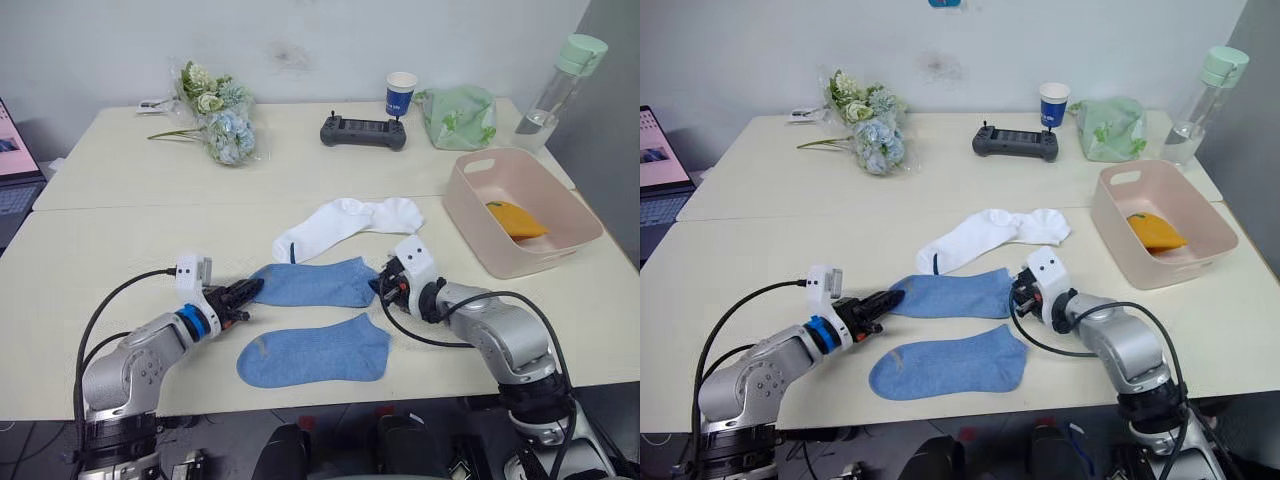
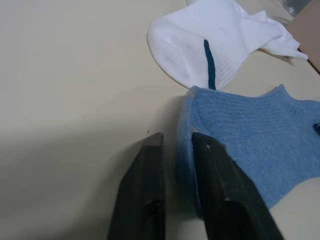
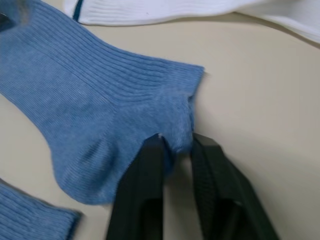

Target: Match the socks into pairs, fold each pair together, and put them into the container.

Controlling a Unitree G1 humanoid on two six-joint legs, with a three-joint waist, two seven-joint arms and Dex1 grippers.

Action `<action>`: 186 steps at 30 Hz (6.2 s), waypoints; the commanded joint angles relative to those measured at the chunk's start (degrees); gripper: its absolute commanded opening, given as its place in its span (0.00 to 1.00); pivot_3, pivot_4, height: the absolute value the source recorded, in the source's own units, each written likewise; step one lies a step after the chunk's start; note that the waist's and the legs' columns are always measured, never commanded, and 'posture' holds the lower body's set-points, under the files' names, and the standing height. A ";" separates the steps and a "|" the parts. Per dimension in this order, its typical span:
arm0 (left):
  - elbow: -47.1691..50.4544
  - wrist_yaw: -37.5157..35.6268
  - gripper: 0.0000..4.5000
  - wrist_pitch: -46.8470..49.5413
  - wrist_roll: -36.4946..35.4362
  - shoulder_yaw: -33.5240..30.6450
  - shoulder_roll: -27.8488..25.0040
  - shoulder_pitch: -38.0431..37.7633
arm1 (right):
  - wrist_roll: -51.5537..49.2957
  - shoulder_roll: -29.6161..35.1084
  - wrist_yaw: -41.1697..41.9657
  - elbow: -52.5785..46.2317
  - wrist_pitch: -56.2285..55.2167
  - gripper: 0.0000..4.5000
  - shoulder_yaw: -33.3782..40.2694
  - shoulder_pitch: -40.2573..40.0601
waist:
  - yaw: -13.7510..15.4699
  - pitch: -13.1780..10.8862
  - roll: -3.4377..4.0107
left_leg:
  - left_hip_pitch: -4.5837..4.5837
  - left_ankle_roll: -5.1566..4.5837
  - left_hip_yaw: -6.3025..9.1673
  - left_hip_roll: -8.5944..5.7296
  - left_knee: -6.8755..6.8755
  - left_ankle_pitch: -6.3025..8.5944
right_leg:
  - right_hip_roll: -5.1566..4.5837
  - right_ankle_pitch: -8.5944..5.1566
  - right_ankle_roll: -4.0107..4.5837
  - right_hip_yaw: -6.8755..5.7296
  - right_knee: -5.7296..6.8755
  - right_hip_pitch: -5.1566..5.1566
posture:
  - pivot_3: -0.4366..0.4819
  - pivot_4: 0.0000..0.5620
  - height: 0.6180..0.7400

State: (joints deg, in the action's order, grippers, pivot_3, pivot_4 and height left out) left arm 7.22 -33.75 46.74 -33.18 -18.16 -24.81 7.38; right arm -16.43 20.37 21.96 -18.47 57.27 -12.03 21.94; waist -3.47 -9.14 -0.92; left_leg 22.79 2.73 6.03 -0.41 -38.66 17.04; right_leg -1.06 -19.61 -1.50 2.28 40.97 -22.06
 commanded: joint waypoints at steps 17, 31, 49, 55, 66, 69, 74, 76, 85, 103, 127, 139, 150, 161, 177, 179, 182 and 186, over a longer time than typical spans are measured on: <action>-15.02 -7.34 0.86 -12.40 9.09 10.83 -6.04 10.10 | 0.96 -5.04 -1.75 2.68 -3.98 0.99 1.78 0.78 | 0.45 0.04 0.06 | -0.01 0.00 0.01 -0.04 0.03 0.00 | -0.01 0.00 0.00 -0.08 -0.03 0.04 | 0.48 0.27 1.00; -10.54 -12.98 0.01 -7.78 7.55 14.07 -7.11 9.25 | 1.16 -4.85 -0.35 -0.18 -4.26 0.00 0.08 -0.30 | 0.41 0.05 0.08 | 0.00 0.00 0.02 -0.04 0.00 0.00 | -0.02 0.00 0.00 -0.07 -0.05 0.06 | 0.48 0.27 1.00; 18.68 -8.14 0.01 21.67 -23.90 -10.40 -15.87 -4.43 | -22.26 -1.19 6.12 -21.51 20.33 0.00 15.82 -0.63 | 0.22 0.03 0.07 | 0.00 -0.03 0.09 0.01 0.17 0.02 | -0.03 0.00 0.00 -0.06 -0.15 0.06 | 0.48 0.27 1.00; 23.60 -7.41 0.01 17.40 -21.82 -9.65 -15.18 -16.69 | -24.57 4.10 6.01 -26.40 20.87 0.00 13.41 -7.02 | 0.35 0.02 0.09 | -0.18 -0.10 0.01 0.01 0.45 0.06 | -0.06 0.00 0.00 0.02 -0.19 0.08 | 0.48 0.27 1.00; 23.82 -4.22 0.01 6.62 -11.72 1.63 -11.32 -24.99 | -16.36 9.55 4.19 -22.53 9.87 0.00 2.23 -12.64 | 0.76 0.02 0.09 | -0.78 -0.11 -0.04 0.02 0.74 0.06 | -0.07 -0.01 0.00 0.02 -0.72 0.78 | 0.48 0.27 1.00; 23.40 -3.41 0.01 3.57 -8.70 3.33 -11.18 -25.64 | -14.91 10.31 3.80 -21.34 8.79 0.00 0.60 -13.31 | 1.04 0.02 0.09 | -0.79 -0.11 -0.04 0.01 0.74 0.07 | -0.07 0.00 0.01 0.01 -0.78 0.83 | 0.48 0.27 1.00; 21.30 -0.51 0.05 2.02 -7.32 3.31 -9.43 -23.79 | -13.62 9.93 3.19 -20.54 7.07 0.15 0.36 -14.05 | 1.54 0.03 0.11 | -0.82 -0.13 -0.04 0.01 0.76 0.08 | -0.08 0.00 0.01 0.01 -0.91 0.91 | 0.48 0.27 1.00; 23.25 -1.75 0.15 0.86 -7.48 3.25 -10.17 -23.72 | -13.55 10.30 3.29 -20.95 6.13 0.31 1.08 -14.38 | 1.58 0.03 0.11 | -0.82 -0.13 -0.04 0.00 0.76 0.08 | -0.07 0.00 0.01 0.01 -0.92 0.92 | 0.48 0.27 1.00; 24.50 -8.52 0.63 -2.70 -9.64 -3.43 -17.34 -21.55 | -17.48 12.56 7.85 -24.87 1.26 1.00 8.03 -12.17 | 1.61 0.00 0.13 | -0.81 -0.14 -0.04 0.01 0.78 0.08 | -0.06 0.00 0.01 0.00 -0.95 0.91 | 0.48 0.27 1.00; 12.83 -20.92 0.00 -19.67 9.97 21.41 -21.85 -13.05 | -4.16 11.24 18.69 -10.19 -17.37 0.01 -14.52 -8.04 | 1.62 -0.05 0.17 | -0.79 -0.16 -0.08 0.01 0.80 0.09 | -0.06 0.00 0.02 -0.01 -1.00 0.90 | 0.48 0.27 1.00; 9.87 -23.86 0.00 -25.03 13.57 25.48 -20.05 -4.71 | -2.76 7.89 15.63 -7.04 -17.05 0.01 -10.51 -9.03 | 1.79 -0.09 0.22 | -1.78 -0.38 0.00 0.05 1.05 0.23 | -0.01 -0.01 0.01 -0.06 -1.51 2.02 | 0.48 0.27 1.00; 0.43 -23.12 0.00 -30.35 20.44 29.22 -17.84 -4.27 | -0.99 15.45 17.66 -5.17 -18.87 0.01 -4.17 -17.47 | 1.87 -0.01 0.29 | -1.89 -0.39 0.01 -0.04 1.08 0.24 | -0.14 -0.01 0.00 -0.11 -1.71 2.29 | 0.48 0.27 1.00; 8.51 -29.97 0.00 -33.12 16.60 29.06 -18.31 -2.99 | -17.19 12.21 14.29 -19.77 -9.11 0.29 11.01 -20.92 | 1.84 -0.10 0.33 | -1.84 -0.38 0.05 -0.01 1.19 0.24 | -0.12 -0.01 0.00 -0.14 -1.88 2.32 | 0.48 0.27 1.00; 3.55 -28.26 0.00 -37.83 22.26 31.66 -15.37 -2.17 | -9.30 12.91 9.24 -17.76 -9.57 1.00 1.52 -23.62 | 1.81 -0.11 0.31 | -1.85 -0.37 -0.01 0.00 1.60 0.22 | -0.10 -0.01 0.00 -0.10 -1.91 2.09 | 0.48 0.27 1.00; 9.02 -25.82 0.00 -32.53 18.24 27.98 -15.52 -1.67 | 1.52 16.51 13.42 -13.16 -23.88 0.00 -3.87 -24.82 | 1.75 -0.09 0.26 | -1.88 -0.36 -0.02 0.01 1.59 0.22 | -0.10 -0.01 0.00 -0.10 -1.90 2.11 | 0.48 0.27 1.00; 10.38 -25.90 0.00 -31.22 17.59 27.98 -15.40 -0.89 | 0.31 16.23 13.86 -12.14 -23.72 0.00 -1.92 -24.70 | 1.78 -0.09 0.25 | -1.88 -0.36 -0.02 0.00 1.58 0.21 | -0.10 -0.01 0.00 -0.10 -1.90 2.12 | 0.48 0.27 1.00; 11.85 -25.61 0.00 -28.50 16.45 28.47 -14.78 1.38 | -4.09 16.86 16.45 -11.47 -21.90 0.00 2.77 -24.22 | 1.85 -0.10 0.24 | -1.87 -0.35 -0.03 -0.01 1.58 0.21 | -0.10 -0.01 0.00 -0.10 -1.91 2.14 | 0.48 0.27 1.00; 12.29 -25.72 0.00 -25.21 15.45 29.76 -13.82 3.71 | -7.68 20.59 20.30 -12.31 -19.23 0.00 7.60 -23.36 | 1.89 -0.13 0.21 | -1.86 -0.36 -0.06 -0.03 1.56 0.21 | -0.11 -0.01 0.00 -0.08 -1.93 2.15 | 0.48 0.27 1.00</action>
State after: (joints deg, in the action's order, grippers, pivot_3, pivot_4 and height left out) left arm 17.70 -59.40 20.70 -16.73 11.00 -38.97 10.40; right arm -22.05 39.56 40.43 -28.86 37.26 -7.34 -2.10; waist -1.58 -9.27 -0.71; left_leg 20.93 2.38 5.97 -0.44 -37.09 17.25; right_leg -1.17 -19.61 -1.50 2.21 39.04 -19.91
